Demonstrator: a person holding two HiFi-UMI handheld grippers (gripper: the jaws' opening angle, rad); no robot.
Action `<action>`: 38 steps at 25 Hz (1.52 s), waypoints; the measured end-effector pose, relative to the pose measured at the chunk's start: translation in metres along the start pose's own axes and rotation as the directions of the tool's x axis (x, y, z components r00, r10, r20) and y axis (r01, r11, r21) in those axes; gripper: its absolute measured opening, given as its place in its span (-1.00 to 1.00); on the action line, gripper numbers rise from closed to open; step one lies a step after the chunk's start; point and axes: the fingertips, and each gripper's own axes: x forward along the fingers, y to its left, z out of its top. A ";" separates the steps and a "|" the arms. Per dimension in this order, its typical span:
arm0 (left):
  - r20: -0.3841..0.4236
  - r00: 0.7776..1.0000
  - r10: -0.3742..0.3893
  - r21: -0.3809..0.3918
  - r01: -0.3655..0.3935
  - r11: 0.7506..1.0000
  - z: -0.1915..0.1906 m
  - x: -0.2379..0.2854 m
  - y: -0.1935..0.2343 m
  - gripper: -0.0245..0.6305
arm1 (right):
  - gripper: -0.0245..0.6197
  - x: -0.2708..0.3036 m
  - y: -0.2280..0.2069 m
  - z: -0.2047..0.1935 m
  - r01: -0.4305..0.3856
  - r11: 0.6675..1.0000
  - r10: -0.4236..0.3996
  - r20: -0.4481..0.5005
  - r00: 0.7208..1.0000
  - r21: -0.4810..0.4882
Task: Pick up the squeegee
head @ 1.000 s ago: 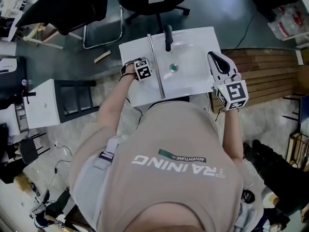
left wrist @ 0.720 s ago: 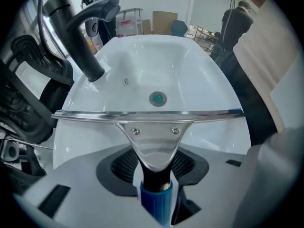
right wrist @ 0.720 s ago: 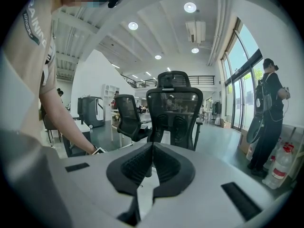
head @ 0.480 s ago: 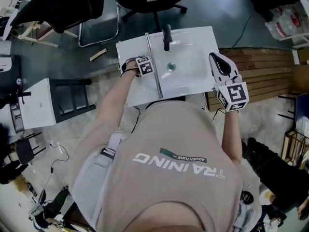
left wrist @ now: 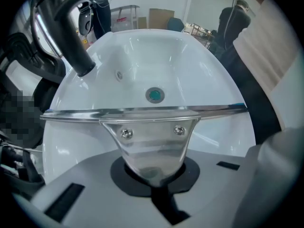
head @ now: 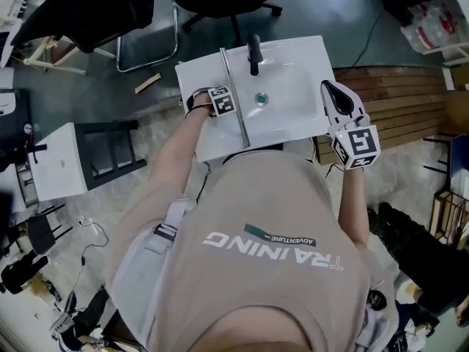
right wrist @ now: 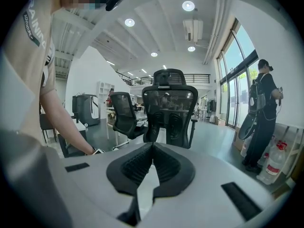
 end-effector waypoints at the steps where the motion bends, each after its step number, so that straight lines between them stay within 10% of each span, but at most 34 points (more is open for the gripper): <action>1: -0.004 1.000 0.004 0.013 -0.004 1.000 0.000 0.000 0.000 -0.86 | -0.83 0.000 0.002 0.000 -0.002 1.000 0.002 -0.002 1.000 -0.005; 13: 0.101 0.991 0.091 0.012 -0.093 0.996 0.012 -0.015 0.004 -0.89 | -0.83 -0.002 0.003 -0.005 -0.013 1.000 0.013 -0.003 1.000 -0.006; 22: 0.218 0.950 0.223 -0.187 -0.184 0.965 0.001 -0.052 0.012 -0.89 | -0.83 0.002 0.006 -0.013 -0.058 0.998 0.058 0.008 0.998 0.015; 33: 0.301 0.863 0.405 -0.469 -0.236 0.851 -0.006 -0.107 0.005 -0.89 | -0.83 0.015 -0.005 -0.011 -0.114 0.993 0.113 0.053 0.992 0.016; 38: 0.289 0.789 0.542 -0.592 -0.298 0.749 -0.005 -0.141 0.013 -0.89 | -0.83 0.020 -0.007 -0.012 -0.142 0.990 0.142 0.054 0.988 0.006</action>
